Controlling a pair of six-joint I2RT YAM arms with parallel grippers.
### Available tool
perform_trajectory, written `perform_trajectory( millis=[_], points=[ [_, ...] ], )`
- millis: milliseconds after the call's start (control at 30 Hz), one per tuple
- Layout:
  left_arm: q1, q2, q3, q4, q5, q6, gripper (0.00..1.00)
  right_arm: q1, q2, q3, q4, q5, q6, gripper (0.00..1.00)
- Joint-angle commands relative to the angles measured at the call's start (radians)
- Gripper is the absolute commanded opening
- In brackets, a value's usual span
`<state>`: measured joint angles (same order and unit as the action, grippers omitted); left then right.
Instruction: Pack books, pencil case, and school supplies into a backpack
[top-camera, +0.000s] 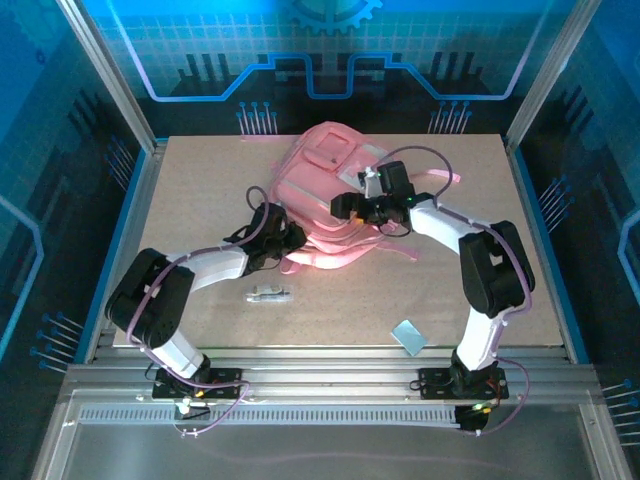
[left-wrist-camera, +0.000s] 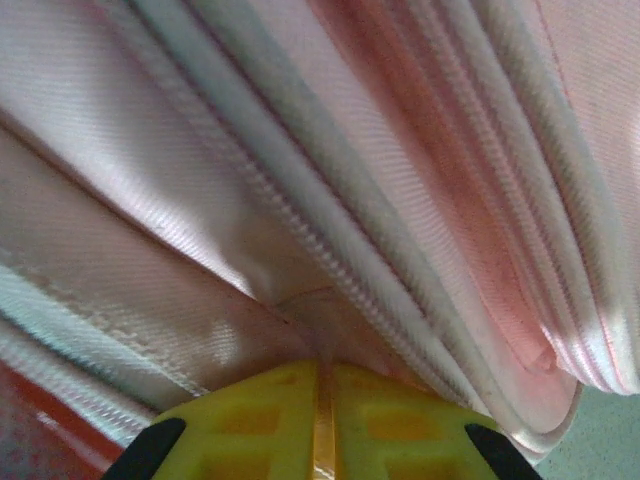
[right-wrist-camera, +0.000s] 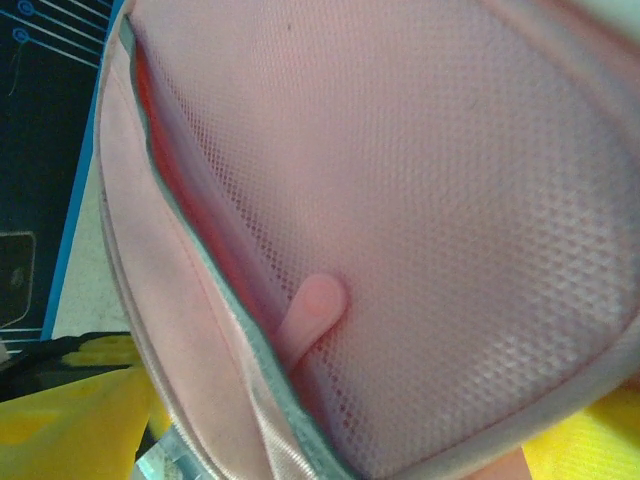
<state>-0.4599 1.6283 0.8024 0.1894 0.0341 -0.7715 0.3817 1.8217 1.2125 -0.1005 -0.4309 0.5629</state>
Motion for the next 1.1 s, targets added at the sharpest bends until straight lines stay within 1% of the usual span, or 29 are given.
perform_trajectory(
  millis=[0, 167, 267, 367, 433, 500, 633, 700, 800, 933, 1033, 1067],
  points=[
    [-0.040, 0.018, 0.007, 0.074, 0.009, -0.006, 0.11, 0.070, -0.079, -0.052, -0.027, -0.104, 0.081, 0.93],
    [-0.065, 0.015, 0.017, 0.095, 0.003, -0.024, 0.12, 0.146, -0.126, -0.069, -0.111, -0.123, 0.099, 0.93],
    [-0.069, -0.002, 0.016, 0.077, 0.000, -0.028, 0.14, 0.160, -0.158, -0.052, -0.201, -0.069, 0.049, 0.93],
    [-0.068, -0.051, 0.013, 0.014, -0.026, -0.008, 0.23, 0.135, -0.181, -0.030, -0.302, 0.035, -0.020, 0.92],
    [-0.070, -0.093, 0.018, -0.044, -0.049, 0.024, 0.30, 0.101, -0.200, -0.030, -0.329, 0.084, -0.044, 0.91],
    [-0.077, -0.139, 0.028, -0.109, -0.080, 0.073, 0.36, 0.060, -0.222, -0.034, -0.331, 0.115, -0.047, 0.88],
    [-0.117, -0.200, 0.066, -0.196, -0.128, 0.187, 0.44, 0.014, -0.242, -0.025, -0.314, 0.157, -0.045, 0.81],
    [-0.145, -0.210, 0.094, -0.215, -0.143, 0.241, 0.48, -0.004, -0.236, -0.017, -0.300, 0.212, -0.031, 0.75],
    [-0.175, -0.186, 0.132, -0.217, -0.142, 0.269, 0.54, -0.027, -0.191, 0.003, -0.265, 0.249, -0.025, 0.68],
    [-0.221, -0.110, 0.202, -0.239, -0.149, 0.255, 0.59, -0.047, -0.099, 0.037, -0.206, 0.212, -0.009, 0.60],
    [-0.267, -0.036, 0.268, -0.266, -0.182, 0.222, 0.61, -0.053, -0.025, 0.057, -0.132, 0.152, 0.049, 0.55],
    [-0.283, -0.010, 0.295, -0.284, -0.206, 0.208, 0.62, -0.055, -0.001, 0.063, -0.106, 0.131, 0.069, 0.52]
  ],
)
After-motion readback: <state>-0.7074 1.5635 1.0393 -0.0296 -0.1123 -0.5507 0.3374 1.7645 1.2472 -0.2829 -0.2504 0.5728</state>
